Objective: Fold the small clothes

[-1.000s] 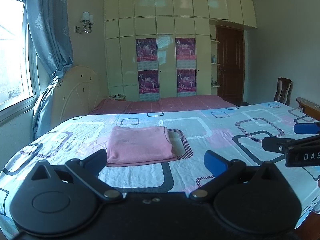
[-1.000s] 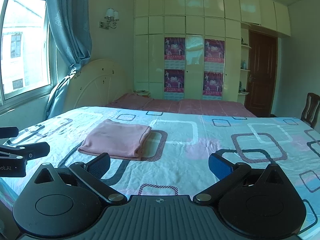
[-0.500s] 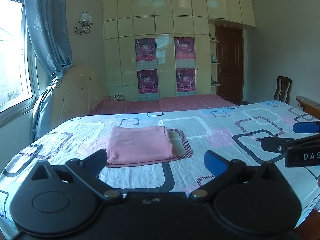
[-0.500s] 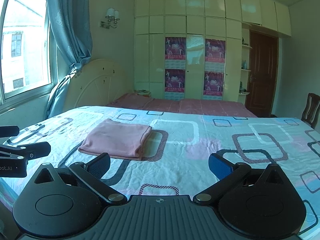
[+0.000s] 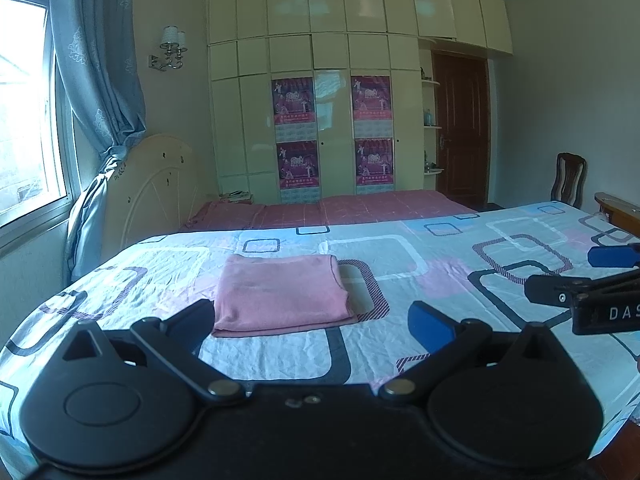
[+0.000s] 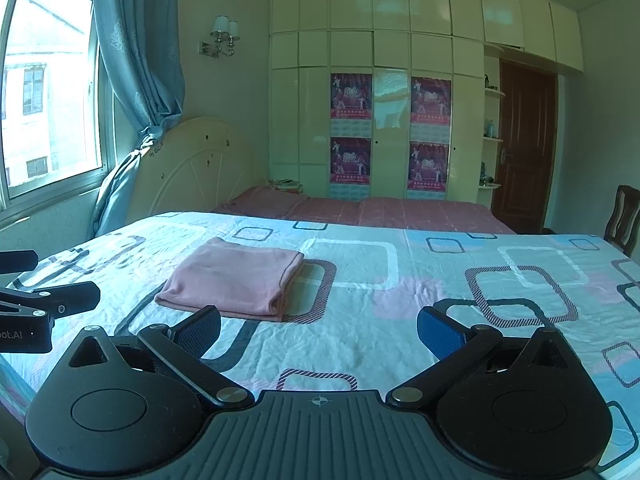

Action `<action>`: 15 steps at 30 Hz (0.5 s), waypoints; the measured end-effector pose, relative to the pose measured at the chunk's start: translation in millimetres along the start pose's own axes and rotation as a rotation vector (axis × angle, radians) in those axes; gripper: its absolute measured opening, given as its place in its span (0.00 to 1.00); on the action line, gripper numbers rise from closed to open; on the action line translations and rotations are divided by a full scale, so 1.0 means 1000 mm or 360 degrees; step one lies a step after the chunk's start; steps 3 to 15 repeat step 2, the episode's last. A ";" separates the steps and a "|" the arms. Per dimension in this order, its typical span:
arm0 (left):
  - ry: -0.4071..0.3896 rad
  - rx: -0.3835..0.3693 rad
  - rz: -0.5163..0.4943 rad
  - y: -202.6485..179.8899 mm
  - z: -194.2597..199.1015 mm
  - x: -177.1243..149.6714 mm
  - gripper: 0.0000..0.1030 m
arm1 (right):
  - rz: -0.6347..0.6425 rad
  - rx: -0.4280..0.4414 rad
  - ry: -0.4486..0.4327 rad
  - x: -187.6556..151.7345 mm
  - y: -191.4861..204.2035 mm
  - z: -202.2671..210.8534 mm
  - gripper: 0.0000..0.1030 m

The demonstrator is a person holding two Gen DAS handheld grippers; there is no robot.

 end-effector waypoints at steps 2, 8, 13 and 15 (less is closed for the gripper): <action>-0.0001 0.0000 0.0000 0.000 -0.001 -0.001 0.99 | 0.0000 0.0004 0.0003 0.000 0.000 0.000 1.00; -0.0001 0.0000 0.0000 0.000 -0.001 -0.001 0.99 | 0.0000 0.0004 0.0003 0.000 0.000 0.000 1.00; -0.0001 0.0000 0.0000 0.000 -0.001 -0.001 0.99 | 0.0000 0.0004 0.0003 0.000 0.000 0.000 1.00; -0.0001 0.0000 0.0000 0.000 -0.001 -0.001 0.99 | 0.0000 0.0004 0.0003 0.000 0.000 0.000 1.00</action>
Point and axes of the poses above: each gripper's, at about its wrist camera, not at the fingertips, and z roughly against the way its jaws point, y to its left, x to its top, the point moved 4 cm from there along -z, roughly the way its jaws point, and after that the axes turned 14 degrees about z, right-handed, at the moved point
